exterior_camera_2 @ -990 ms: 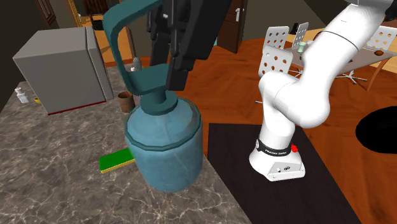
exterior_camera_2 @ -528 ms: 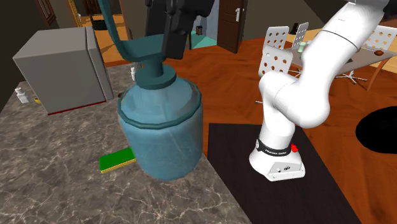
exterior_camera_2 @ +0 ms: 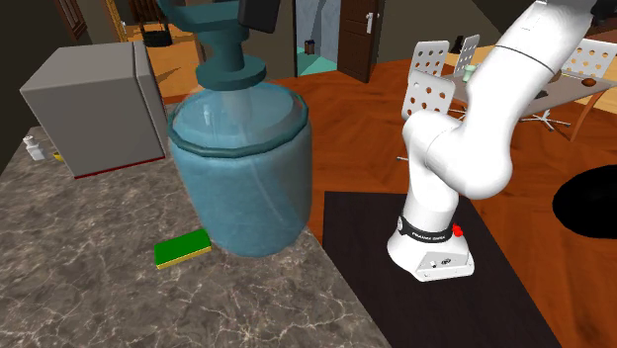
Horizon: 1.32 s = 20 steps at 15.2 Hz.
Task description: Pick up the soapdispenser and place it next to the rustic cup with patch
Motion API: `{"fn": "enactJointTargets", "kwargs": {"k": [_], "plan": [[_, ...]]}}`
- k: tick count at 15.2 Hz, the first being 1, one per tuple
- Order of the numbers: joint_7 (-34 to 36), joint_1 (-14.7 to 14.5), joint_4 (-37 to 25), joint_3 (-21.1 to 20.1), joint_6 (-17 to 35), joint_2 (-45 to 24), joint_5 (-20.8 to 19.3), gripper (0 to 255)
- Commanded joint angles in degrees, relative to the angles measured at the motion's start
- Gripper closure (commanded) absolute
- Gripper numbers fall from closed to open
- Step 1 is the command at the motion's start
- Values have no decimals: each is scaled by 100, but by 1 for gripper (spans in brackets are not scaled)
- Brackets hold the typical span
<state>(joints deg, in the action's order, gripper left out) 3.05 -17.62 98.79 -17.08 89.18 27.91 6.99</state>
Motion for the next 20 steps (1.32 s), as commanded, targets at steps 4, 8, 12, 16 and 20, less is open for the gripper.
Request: {"fn": "enactJointTargets", "kwargs": {"k": [4, 8, 12, 16, 20], "plan": [[-605, 107, 419, 466, 341, 27, -43, 255], [-1114, 216, 698, 846, 649, -48, -89, 255], [-1609, 333, 868, 1209, 947, -220, -131, 255], [-2096, 458, 927, 1557, 1229, -485, -152, 255], [-2578, 583, 876, 1892, 1487, -838, -139, 255]]}}
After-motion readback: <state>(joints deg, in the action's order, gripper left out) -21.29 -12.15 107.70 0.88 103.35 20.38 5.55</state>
